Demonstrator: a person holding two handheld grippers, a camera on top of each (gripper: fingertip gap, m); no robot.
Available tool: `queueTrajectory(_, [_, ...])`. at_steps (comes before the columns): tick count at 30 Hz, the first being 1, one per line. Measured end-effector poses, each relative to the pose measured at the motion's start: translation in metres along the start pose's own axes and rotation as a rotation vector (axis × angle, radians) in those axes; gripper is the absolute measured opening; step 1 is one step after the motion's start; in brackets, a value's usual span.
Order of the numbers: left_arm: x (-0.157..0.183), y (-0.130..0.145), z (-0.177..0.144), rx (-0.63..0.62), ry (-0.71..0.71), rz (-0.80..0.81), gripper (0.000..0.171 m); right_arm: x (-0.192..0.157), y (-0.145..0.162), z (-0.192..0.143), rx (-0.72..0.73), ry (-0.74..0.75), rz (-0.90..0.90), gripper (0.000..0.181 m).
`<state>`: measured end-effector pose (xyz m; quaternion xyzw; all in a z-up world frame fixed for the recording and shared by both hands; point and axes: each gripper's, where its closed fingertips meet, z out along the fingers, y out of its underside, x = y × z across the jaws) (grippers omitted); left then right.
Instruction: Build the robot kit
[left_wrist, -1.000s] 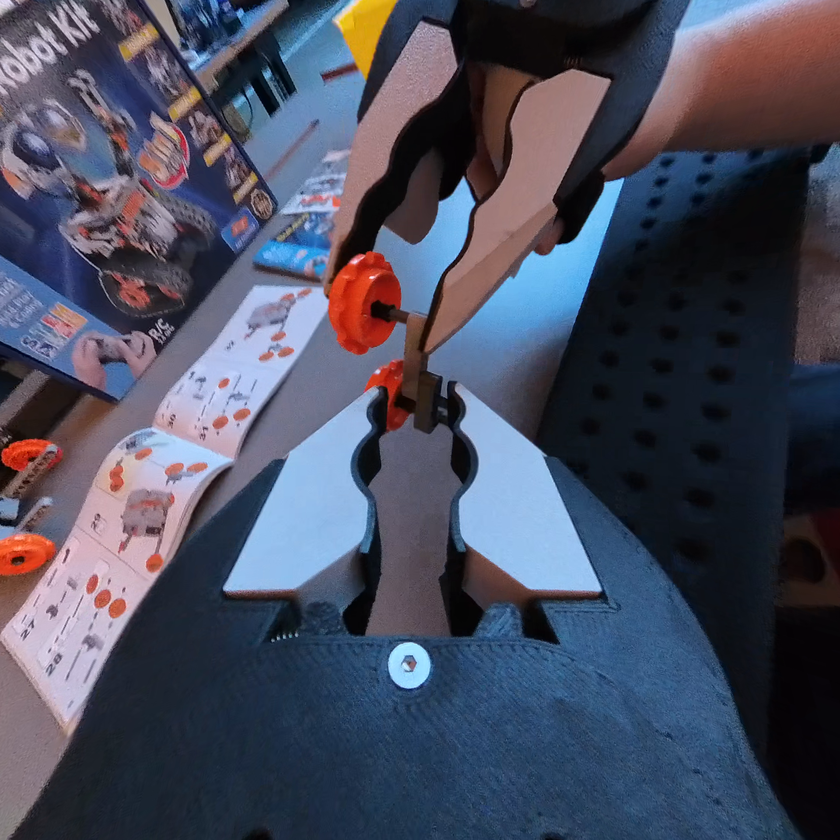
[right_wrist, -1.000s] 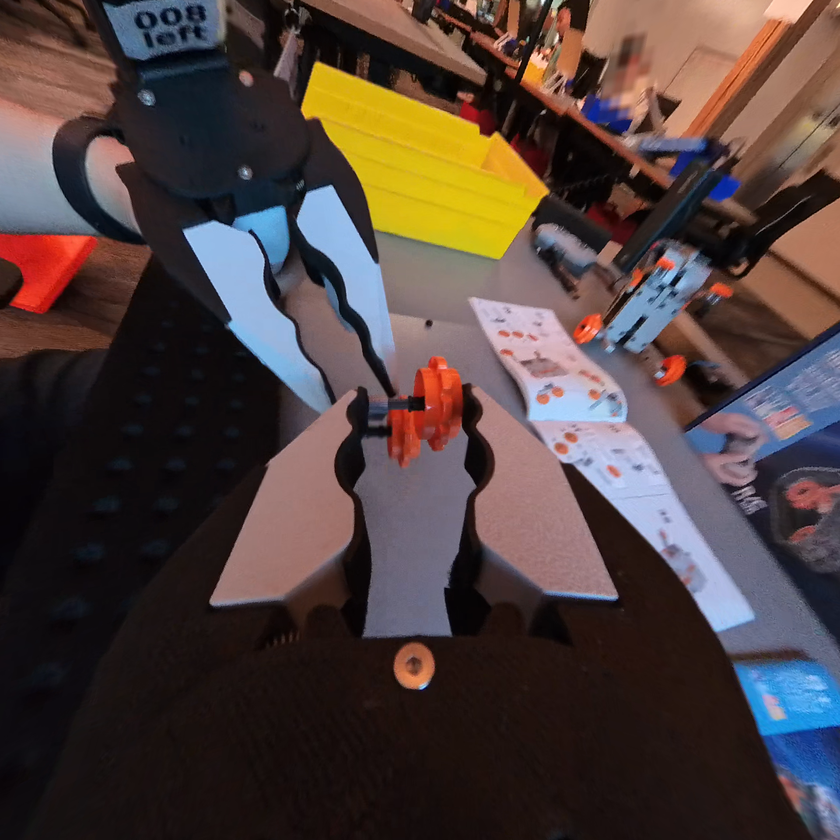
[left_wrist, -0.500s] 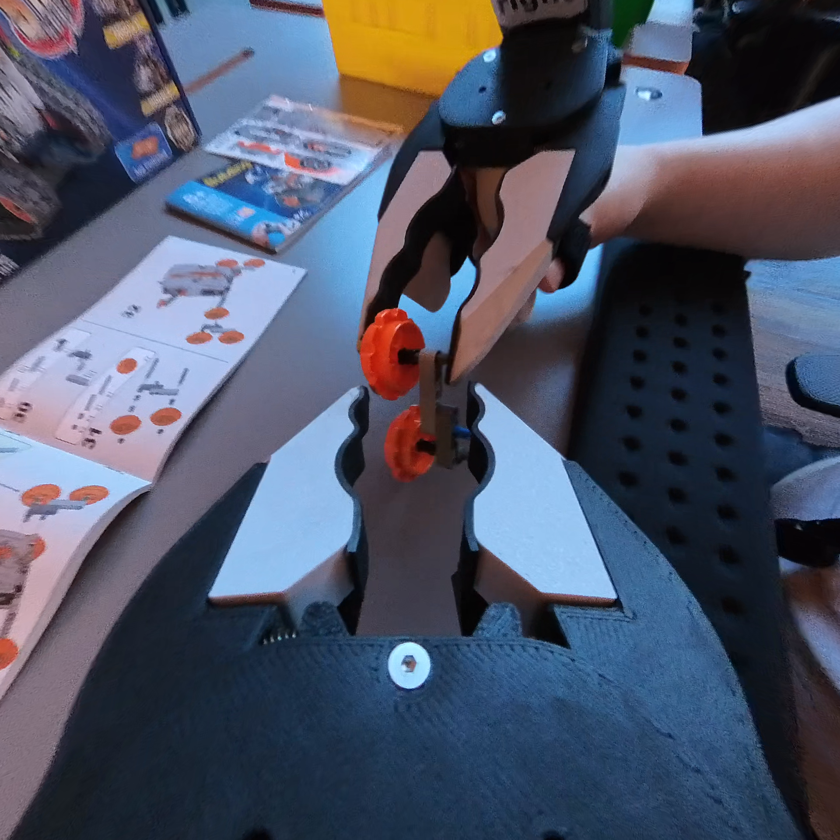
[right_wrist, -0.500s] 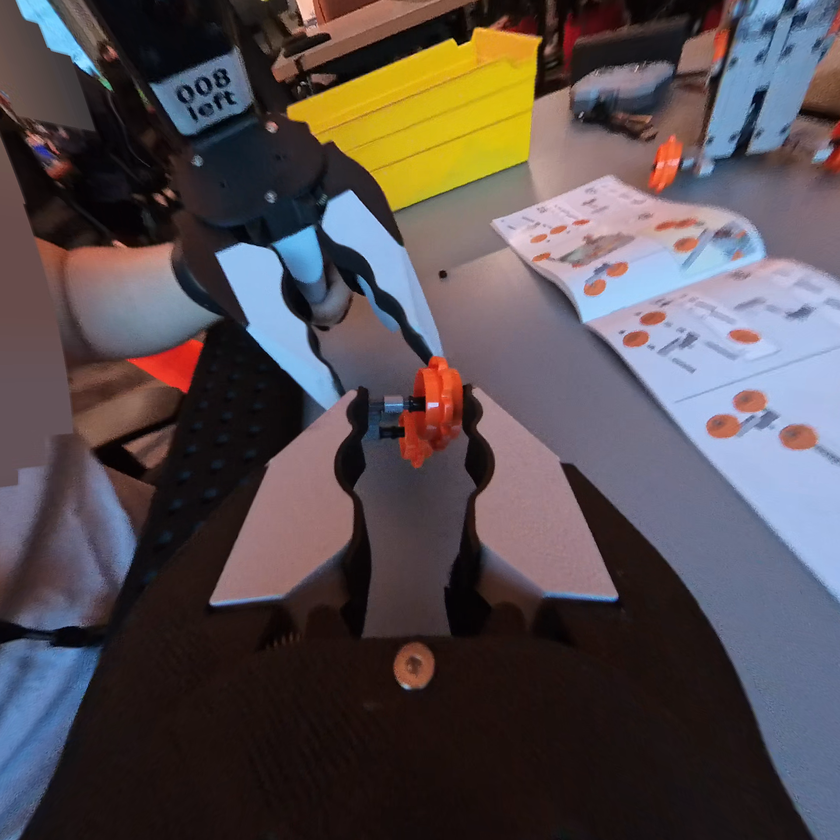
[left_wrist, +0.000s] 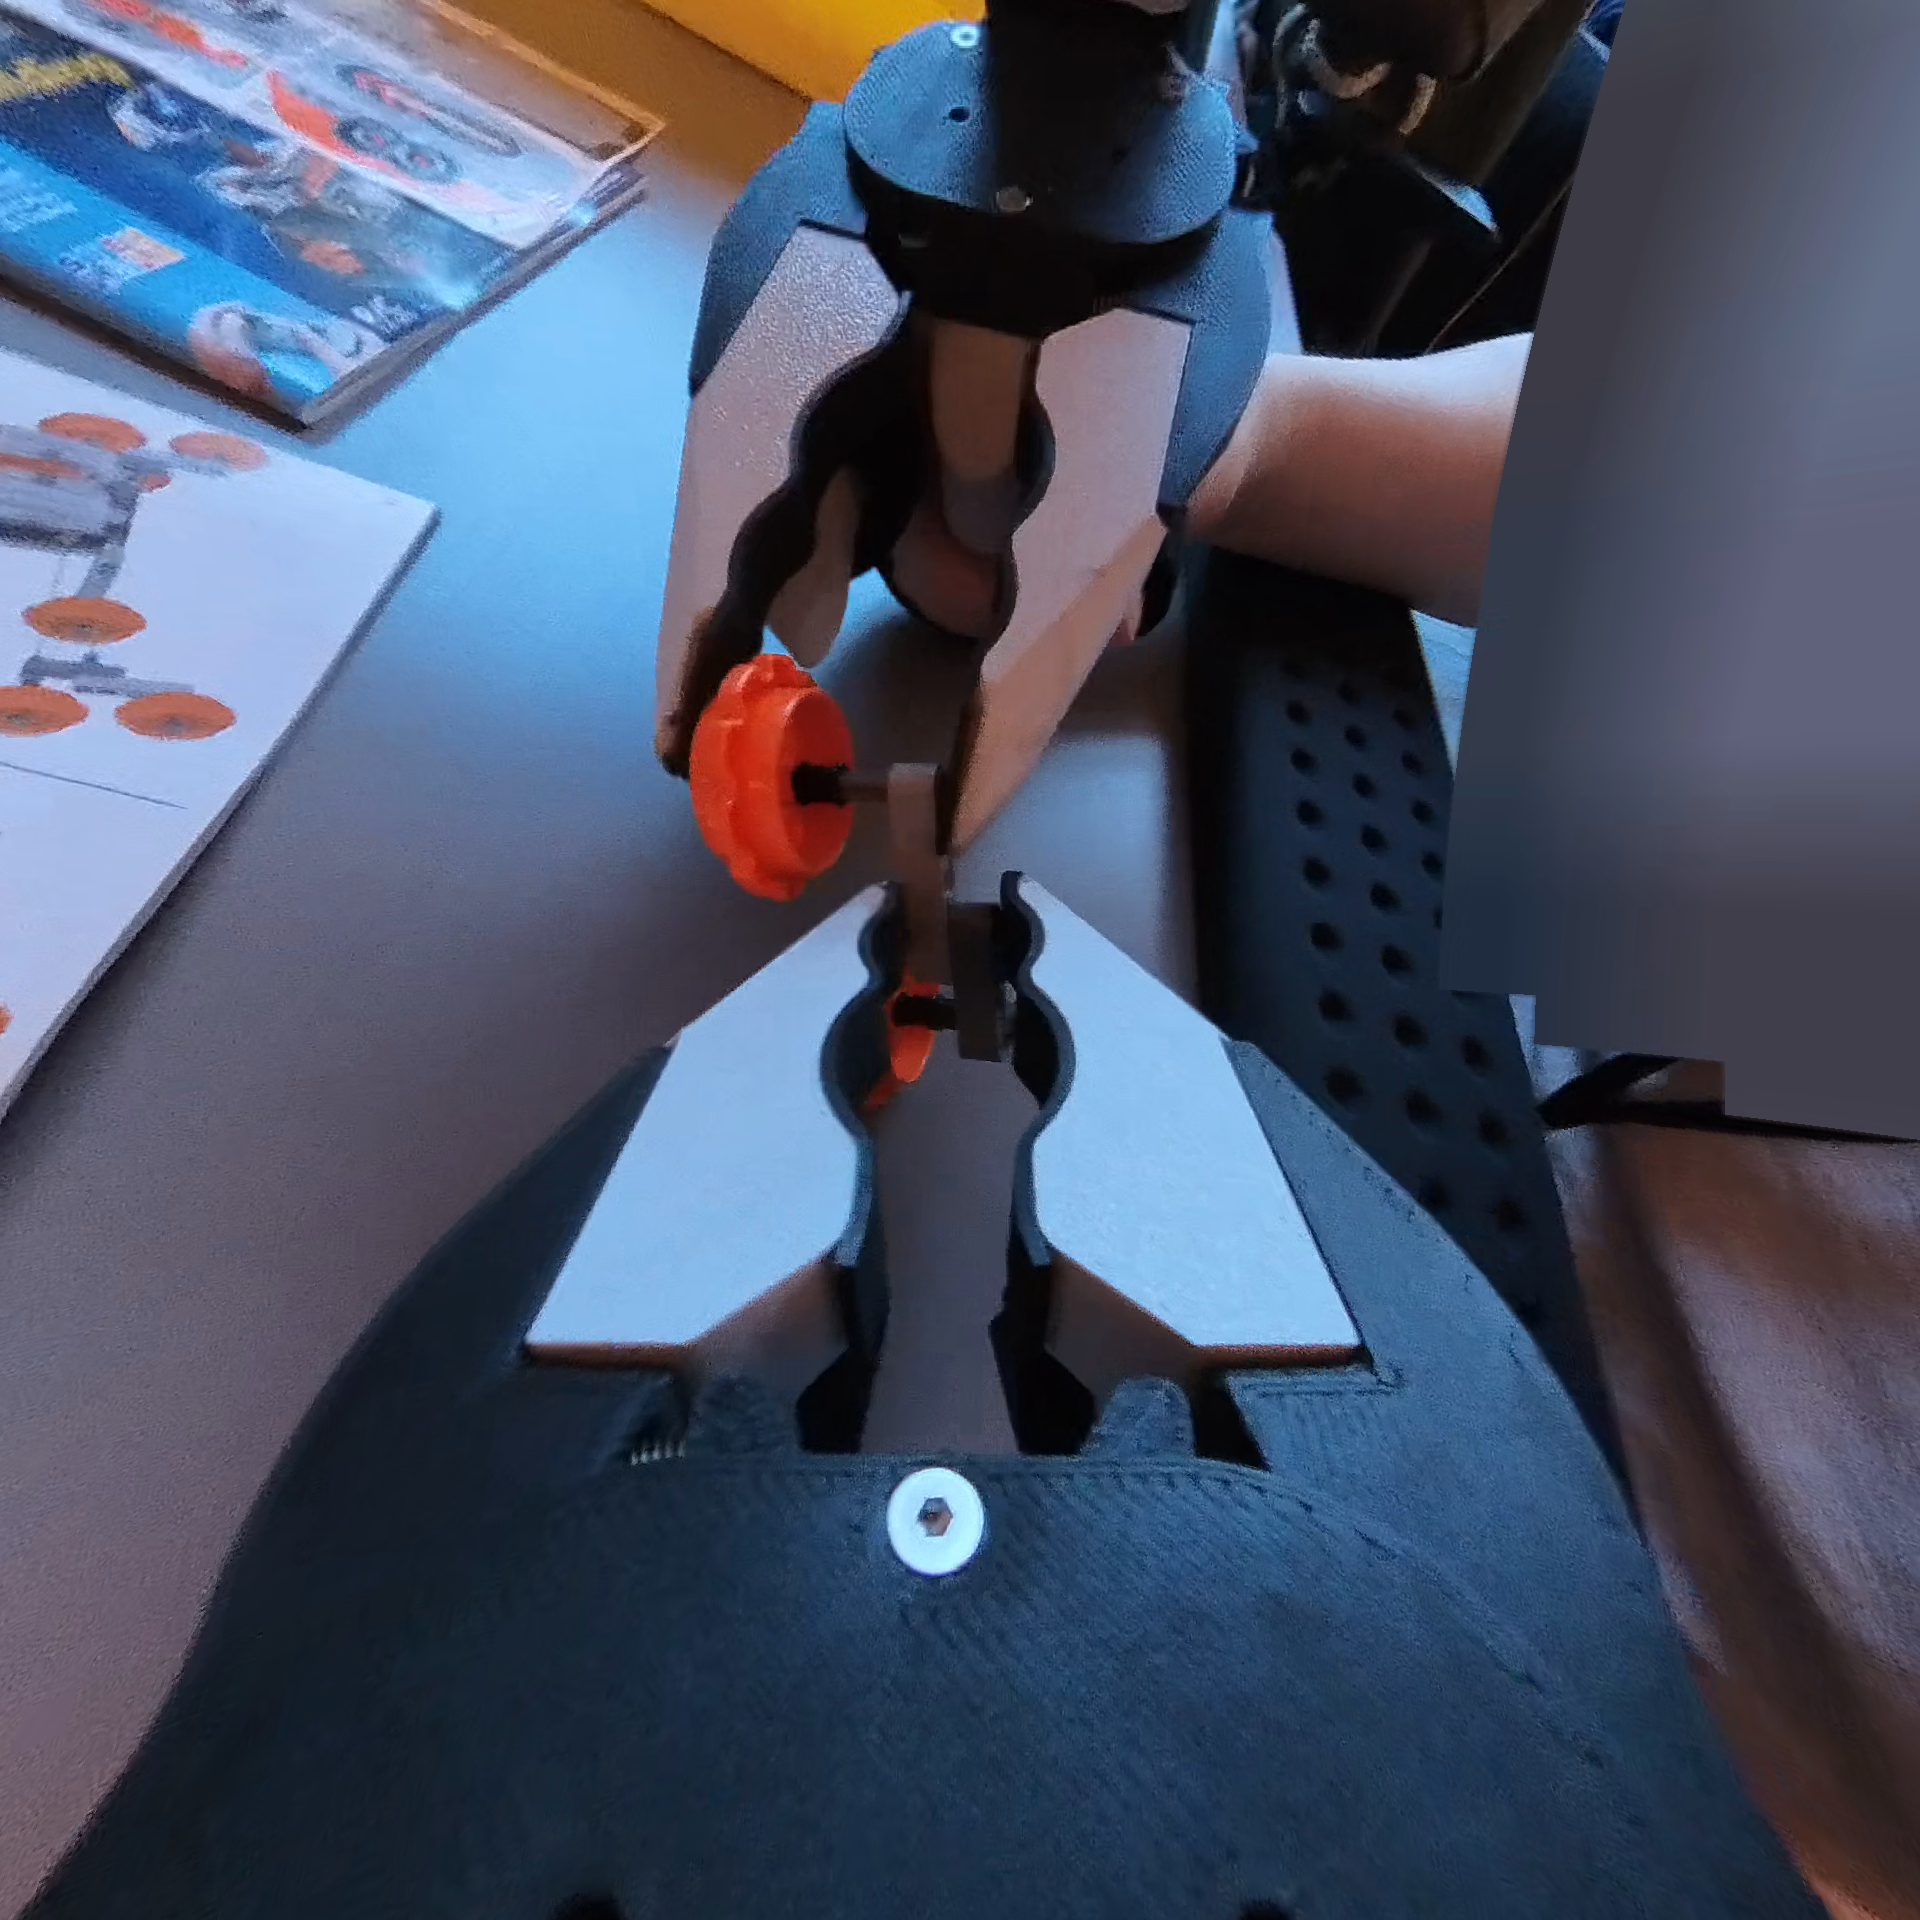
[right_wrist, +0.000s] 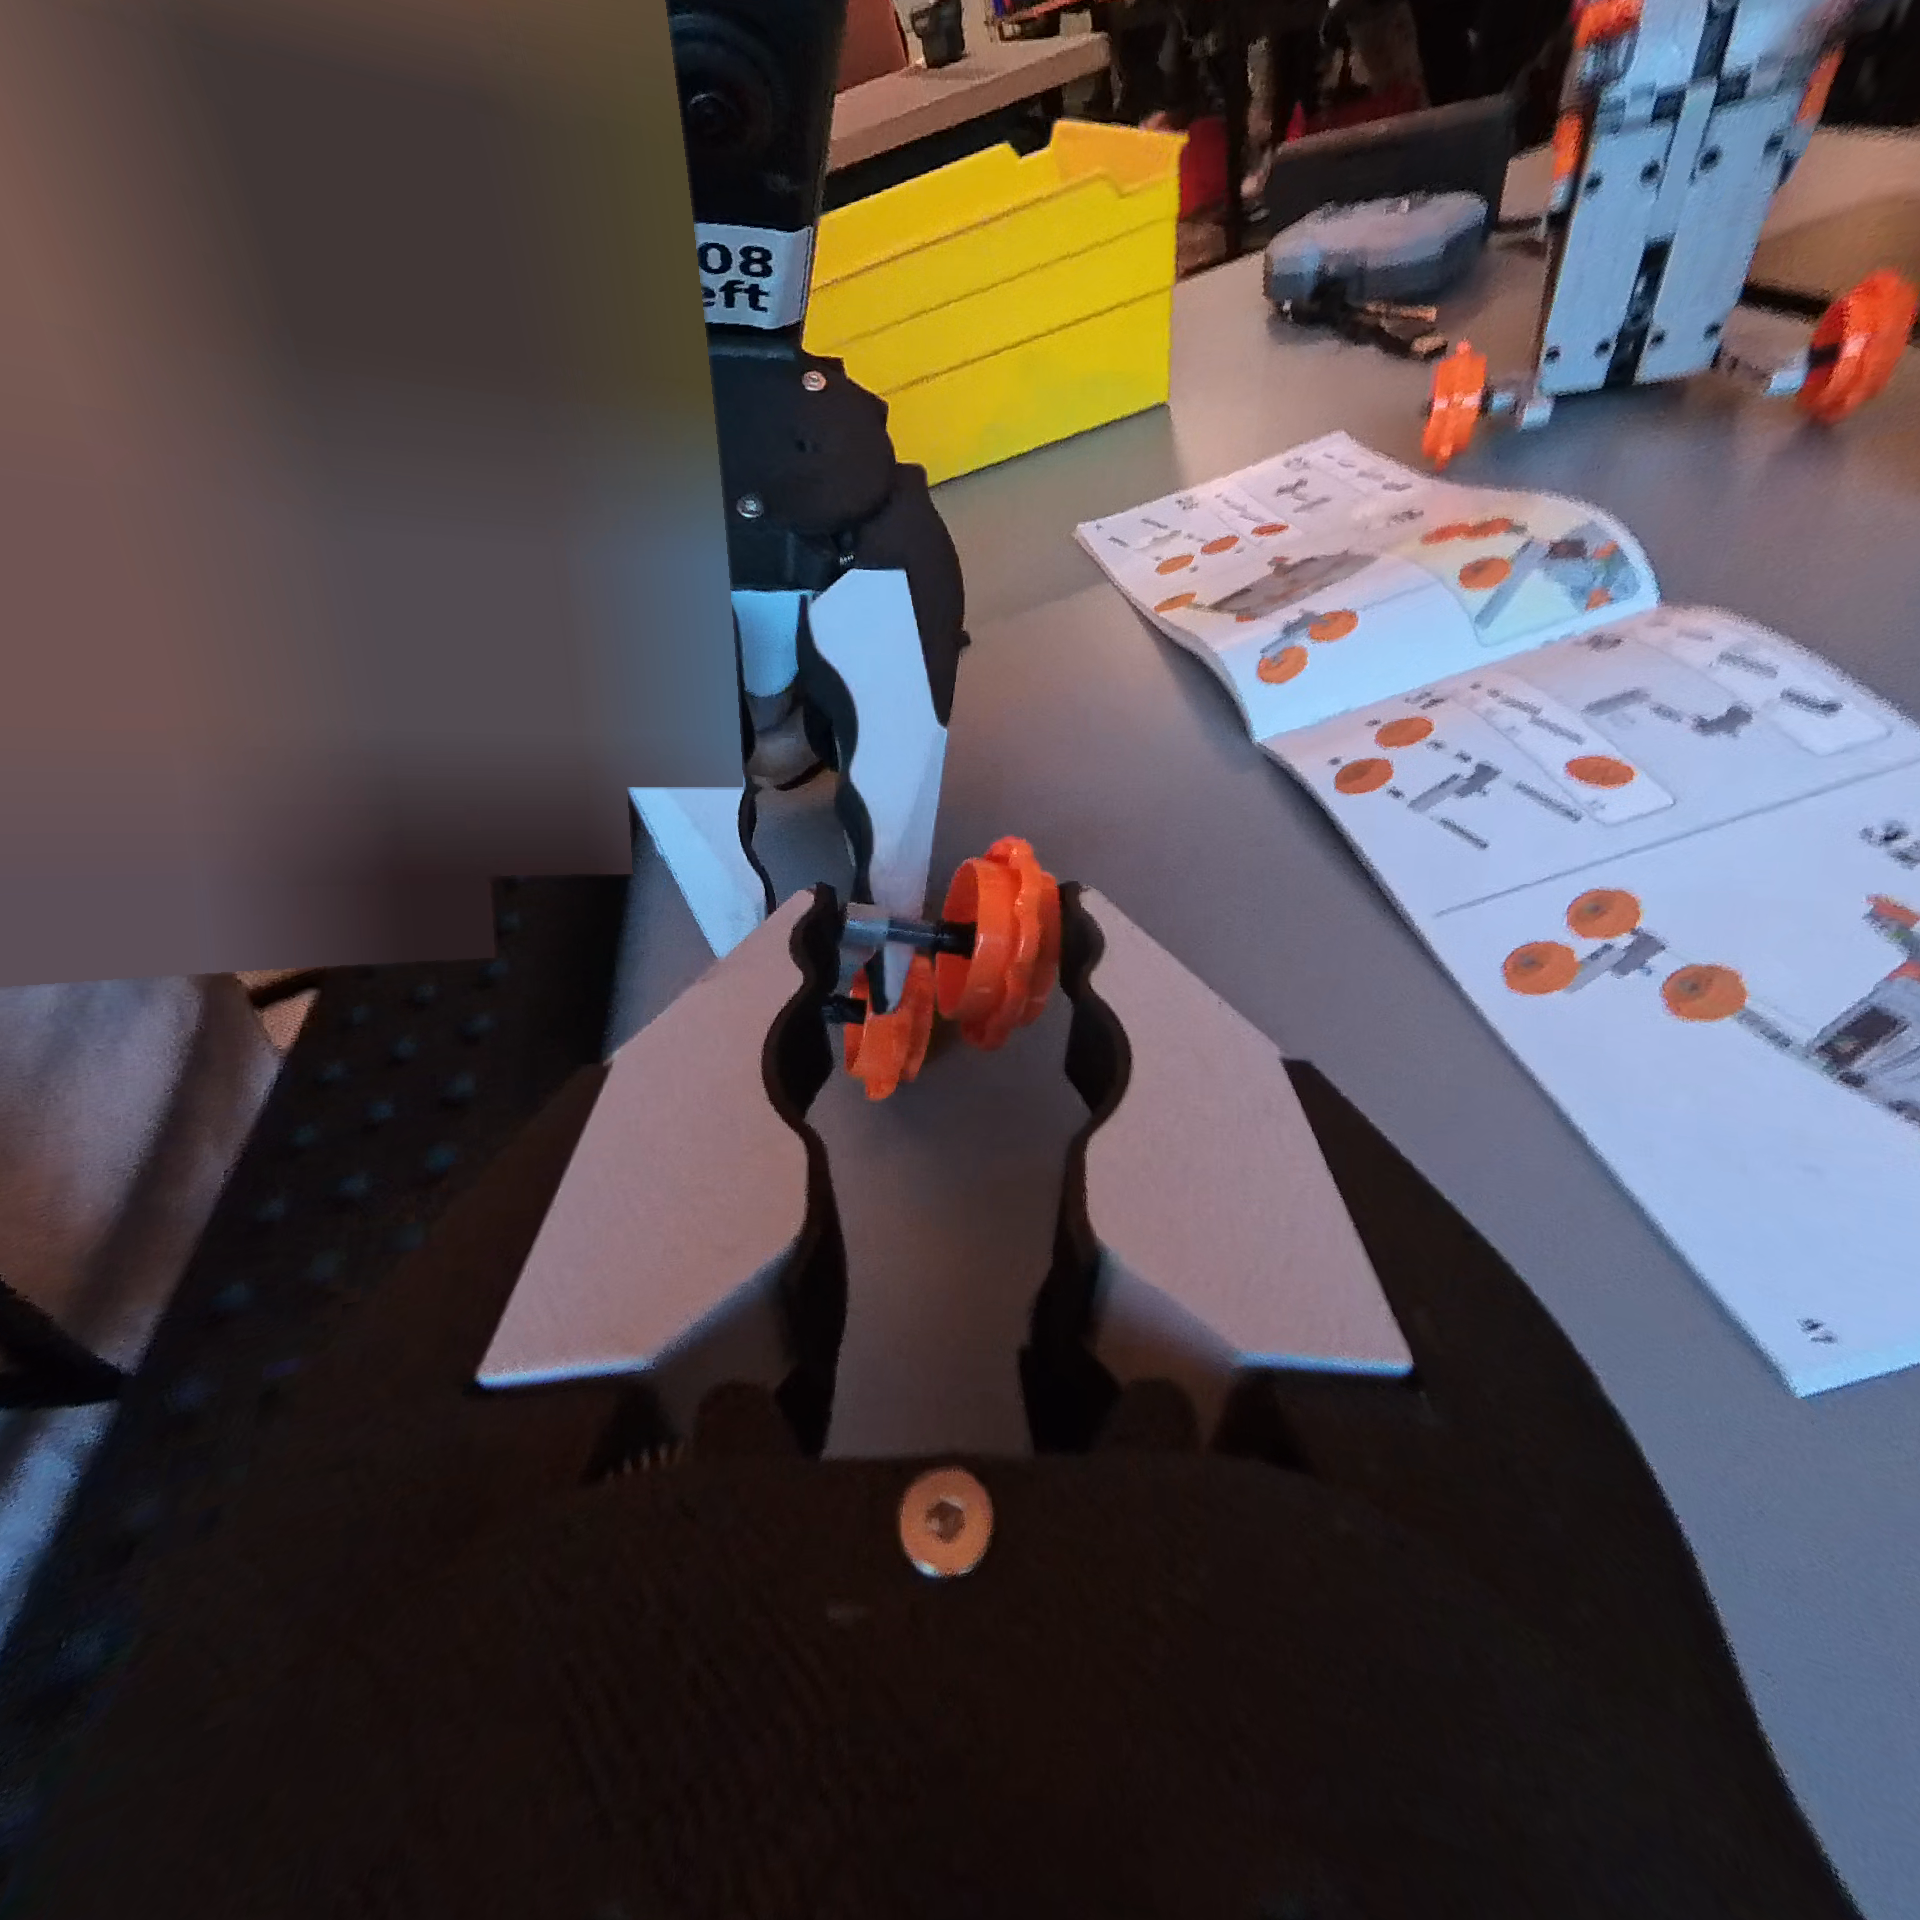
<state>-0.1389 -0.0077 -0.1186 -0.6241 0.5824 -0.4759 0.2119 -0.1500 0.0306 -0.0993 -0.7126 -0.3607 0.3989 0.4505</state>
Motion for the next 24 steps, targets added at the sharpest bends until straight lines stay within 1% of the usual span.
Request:
queueTrajectory(2, [-0.001,0.001,-0.001,0.017,-0.058,0.074,0.015,-0.001,0.0,0.0,-0.005,0.009,-0.06,0.041])
queueTrajectory(5, [0.0,0.004,-0.002,0.011,-0.118,0.171,0.014,-0.003,0.004,0.001,-0.027,-0.011,-0.001,0.048])
queueTrajectory(6, [0.001,0.004,-0.002,0.009,-0.125,0.175,0.014,-0.001,0.006,0.002,-0.032,-0.004,0.026,0.053])
queueTrajectory(8, [0.003,0.006,-0.003,0.018,-0.103,0.129,0.014,0.003,0.009,0.001,-0.049,0.011,0.081,0.063])
queueTrajectory(9, [0.004,0.006,-0.003,0.026,-0.086,0.092,0.014,0.003,0.011,0.0,-0.056,0.017,0.099,0.063])
queueTrajectory(12, [0.004,0.004,-0.006,0.047,-0.062,0.044,0.014,-0.001,0.011,-0.006,-0.044,0.016,0.112,0.05])
queueTrajectory(14, [0.004,0.006,-0.005,0.039,-0.072,0.055,0.014,-0.002,0.013,-0.008,-0.045,0.032,0.109,0.048])
queueTrajectory(16, [0.006,0.007,-0.004,0.032,-0.068,0.065,0.014,-0.007,0.011,-0.009,-0.041,0.02,0.064,0.041])
queueTrajectory(18, [0.005,0.006,-0.005,0.034,-0.068,0.04,0.014,-0.004,0.011,-0.009,-0.047,0.034,0.063,0.042])
queueTrajectory(20, [0.006,0.006,-0.004,0.038,-0.043,0.01,0.014,-0.008,0.011,-0.007,-0.039,-0.008,0.125,0.039])
queueTrajectory(21, [0.006,0.006,-0.004,0.038,-0.043,0.001,0.014,-0.009,0.01,-0.007,-0.031,-0.023,0.155,0.043])
queueTrajectory(24, [0.006,0.006,-0.004,0.048,-0.032,-0.025,0.014,-0.005,0.013,-0.007,-0.033,-0.016,0.201,0.04])
